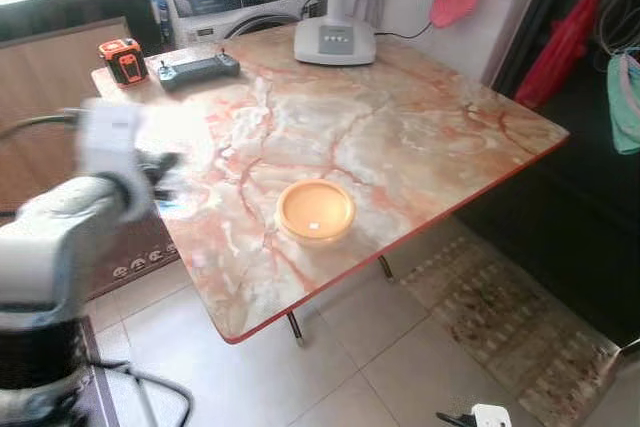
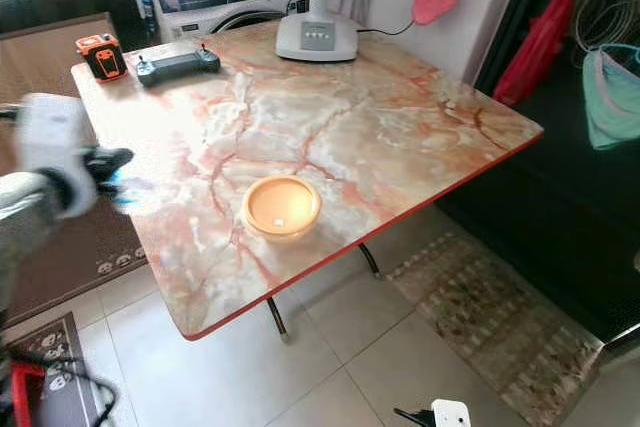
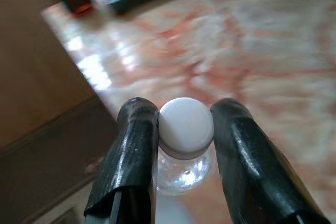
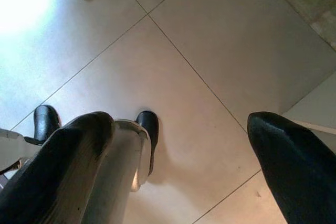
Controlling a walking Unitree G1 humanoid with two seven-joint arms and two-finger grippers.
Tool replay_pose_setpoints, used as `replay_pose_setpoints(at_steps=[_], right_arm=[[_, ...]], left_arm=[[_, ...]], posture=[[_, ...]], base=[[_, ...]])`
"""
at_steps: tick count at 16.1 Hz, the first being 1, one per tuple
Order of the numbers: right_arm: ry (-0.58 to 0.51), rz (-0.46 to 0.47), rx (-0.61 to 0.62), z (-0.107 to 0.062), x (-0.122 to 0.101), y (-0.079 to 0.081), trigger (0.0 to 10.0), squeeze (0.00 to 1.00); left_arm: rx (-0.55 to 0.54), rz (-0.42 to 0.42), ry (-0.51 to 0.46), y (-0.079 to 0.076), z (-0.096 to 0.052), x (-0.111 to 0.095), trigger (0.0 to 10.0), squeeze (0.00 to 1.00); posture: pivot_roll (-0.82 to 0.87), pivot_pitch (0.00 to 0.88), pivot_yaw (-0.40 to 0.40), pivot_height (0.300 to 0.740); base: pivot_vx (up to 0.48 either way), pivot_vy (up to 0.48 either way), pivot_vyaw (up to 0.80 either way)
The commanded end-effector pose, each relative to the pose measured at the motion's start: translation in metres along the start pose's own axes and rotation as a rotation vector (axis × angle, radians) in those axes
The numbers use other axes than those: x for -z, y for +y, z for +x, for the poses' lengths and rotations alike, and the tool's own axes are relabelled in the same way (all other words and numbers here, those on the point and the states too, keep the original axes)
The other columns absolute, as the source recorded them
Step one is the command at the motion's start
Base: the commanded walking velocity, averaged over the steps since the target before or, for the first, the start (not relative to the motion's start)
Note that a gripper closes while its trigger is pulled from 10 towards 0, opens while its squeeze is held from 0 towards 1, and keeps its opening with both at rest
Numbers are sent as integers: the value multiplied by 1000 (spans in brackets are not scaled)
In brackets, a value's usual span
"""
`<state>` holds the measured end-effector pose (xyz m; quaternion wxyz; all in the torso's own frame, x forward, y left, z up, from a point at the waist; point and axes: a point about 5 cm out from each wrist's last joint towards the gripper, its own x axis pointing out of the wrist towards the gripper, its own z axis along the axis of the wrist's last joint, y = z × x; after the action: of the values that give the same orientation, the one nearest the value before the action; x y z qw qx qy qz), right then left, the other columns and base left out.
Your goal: Restocking fridge
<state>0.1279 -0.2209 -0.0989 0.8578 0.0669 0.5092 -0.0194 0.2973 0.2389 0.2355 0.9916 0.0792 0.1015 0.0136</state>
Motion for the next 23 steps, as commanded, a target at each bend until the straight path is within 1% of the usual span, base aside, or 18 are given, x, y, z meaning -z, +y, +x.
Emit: replay_pose_setpoints(at_steps=[1, 2, 4, 5, 6, 7, 8, 9, 10, 11, 12, 13, 14, 15, 16, 18, 21, 23], right_arm=[[7, 3, 2, -1, 1, -2, 10000, 0], [8, 3, 0, -1, 1, -2, 10000, 0], [7, 1, 1, -1, 1, -3, 10000, 0], [7, -1, 1, -1, 1, -3, 10000, 0], [7, 1, 4, -1, 0, -4, 10000, 0], [8, -3, 7, -1, 0, -5, 10000, 0], [10, -7, 9, -2, 0, -6, 10000, 0], [13, -15, 10, -2, -1, -8, 10000, 0], [12, -15, 12, -2, -1, -8, 10000, 0], [12, -15, 13, -2, -1, -9, 10000, 0], [12, -17, 14, -3, -1, -10, 10000, 0], [12, -19, 17, -3, -1, -11, 10000, 0], [12, -22, 18, -3, -1, -11, 10000, 0], [9, -20, 19, -3, -1, -12, 10000, 0], [8, -18, 21, -3, -1, -12, 10000, 0], [8, -15, 28, -3, -1, -13, 10000, 0], [8, -11, 32, -3, -1, -13, 10000, 0], [3, 1, 41, -4, -1, -14, 10000, 0]], left_arm=[[-97, -42, 40, 21, -3, 20, 4706, 0], [-134, -39, 75, 31, -6, 35, 10000, 0], [-232, -103, 141, 51, -15, 69, 10000, 0], [-268, -113, 158, 57, -18, 79, 10000, 0], [-292, -120, 187, 63, -22, 100, 10000, 0], [-314, -101, 223, 65, -26, 120, 10000, 0], [-312, -93, 267, 63, -28, 140, 10000, 0], [-320, -59, 344, 57, -35, 177, 10000, 0], [-302, -77, 372, 49, -39, 194, 10000, 0], [-288, -122, 370, 44, -40, 203, 10000, 0], [-250, -49, 410, 36, -43, 224, 10000, 0], [-231, -28, 461, 29, -48, 247, 10000, 0], [-221, -27, 509, 22, -54, 266, 10000, 0], [-211, 4, 545, 16, -59, 282, 10000, 0], [-204, 20, 564, 13, -61, 287, 10000, 0], [-146, 160, 612, 0, -63, 305, 10000, 0], [-111, 151, 649, -17, -65, 318, 10000, 0], [-171, 75, 673, -20, -70, 325, 10000, 0]], posture=[[96, 0, -61, 740], [95, 0, -64, 740], [94, 0, -66, 740], [92, 0, -66, 740], [93, 0, -71, 740], [96, 0, -76, 740], [98, 0, -81, 740], [94, 0, -84, 740], [92, 0, -86, 740], [92, 0, -86, 740], [92, 0, -92, 740], [92, 0, -93, 740], [84, 0, -95, 740], [82, 0, -95, 740], [82, 0, -95, 740], [86, 0, -94, 740], [59, 0, -80, 740], [50, 0, -69, 740]], base=[[0, 0, 0], [0, 0, 0], [0, 0, 0], [0, 0, 0], [0, 0, 0], [0, 0, 0], [0, 0, 0], [0, 0, 0], [0, 0, 0], [0, 0, 0], [0, 0, 0], [0, 0, 0], [0, 0, 0], [0, 0, 0], [0, 0, 0], [0, 0, 0], [0, 0, 0], [0, 0, 0]])
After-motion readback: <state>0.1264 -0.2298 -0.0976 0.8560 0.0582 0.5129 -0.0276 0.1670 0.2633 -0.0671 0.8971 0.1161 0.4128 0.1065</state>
